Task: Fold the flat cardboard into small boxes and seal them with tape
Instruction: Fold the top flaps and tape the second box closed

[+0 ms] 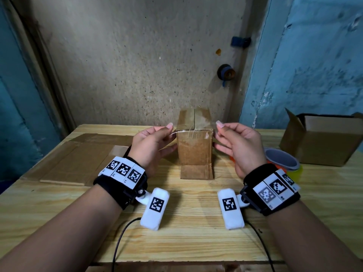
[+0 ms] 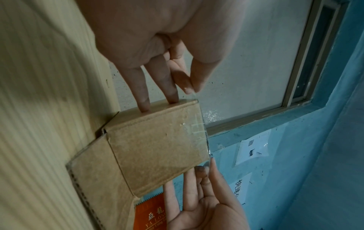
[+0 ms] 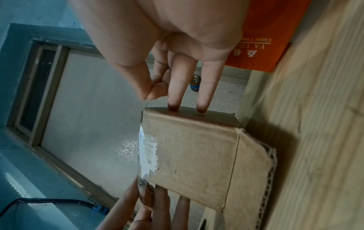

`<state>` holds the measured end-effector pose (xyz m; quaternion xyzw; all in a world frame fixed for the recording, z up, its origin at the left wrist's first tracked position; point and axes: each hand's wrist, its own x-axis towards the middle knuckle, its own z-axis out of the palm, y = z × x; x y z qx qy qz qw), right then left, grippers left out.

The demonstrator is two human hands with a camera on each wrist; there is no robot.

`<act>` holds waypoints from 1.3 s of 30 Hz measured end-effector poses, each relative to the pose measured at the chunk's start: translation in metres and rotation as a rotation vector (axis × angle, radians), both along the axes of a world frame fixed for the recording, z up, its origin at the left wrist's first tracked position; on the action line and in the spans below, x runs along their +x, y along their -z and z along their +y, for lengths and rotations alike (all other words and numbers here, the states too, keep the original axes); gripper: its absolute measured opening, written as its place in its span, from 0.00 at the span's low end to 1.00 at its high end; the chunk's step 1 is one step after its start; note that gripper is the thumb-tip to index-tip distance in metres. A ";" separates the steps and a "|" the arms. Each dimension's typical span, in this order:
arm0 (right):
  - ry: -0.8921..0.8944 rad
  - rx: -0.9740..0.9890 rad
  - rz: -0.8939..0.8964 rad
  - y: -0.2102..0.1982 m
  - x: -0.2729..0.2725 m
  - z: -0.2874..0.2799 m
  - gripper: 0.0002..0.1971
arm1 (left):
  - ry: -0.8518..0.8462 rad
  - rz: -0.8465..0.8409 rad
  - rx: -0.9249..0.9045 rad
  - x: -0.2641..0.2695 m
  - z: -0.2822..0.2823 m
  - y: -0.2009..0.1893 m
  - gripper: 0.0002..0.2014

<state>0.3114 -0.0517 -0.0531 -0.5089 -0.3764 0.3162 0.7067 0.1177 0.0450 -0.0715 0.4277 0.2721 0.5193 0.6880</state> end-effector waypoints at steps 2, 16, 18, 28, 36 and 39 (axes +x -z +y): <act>0.006 -0.011 0.009 0.000 0.000 0.001 0.06 | 0.006 0.000 -0.005 0.000 0.001 0.000 0.08; 0.009 -0.075 0.022 0.000 -0.001 0.002 0.04 | -0.046 0.076 -0.050 0.007 -0.002 -0.002 0.15; 0.008 -0.085 0.023 0.000 -0.001 0.003 0.03 | -0.063 0.082 -0.056 0.008 -0.001 -0.002 0.16; 0.061 -0.140 0.026 0.001 0.002 0.006 0.06 | -0.103 0.175 -0.060 0.013 -0.005 -0.006 0.14; 0.042 -0.108 0.001 0.003 0.005 0.006 0.06 | -0.101 0.127 -0.002 0.005 -0.013 -0.008 0.02; 0.028 -0.112 0.005 0.003 0.007 0.005 0.07 | -0.057 0.114 -0.009 0.002 -0.011 -0.007 0.02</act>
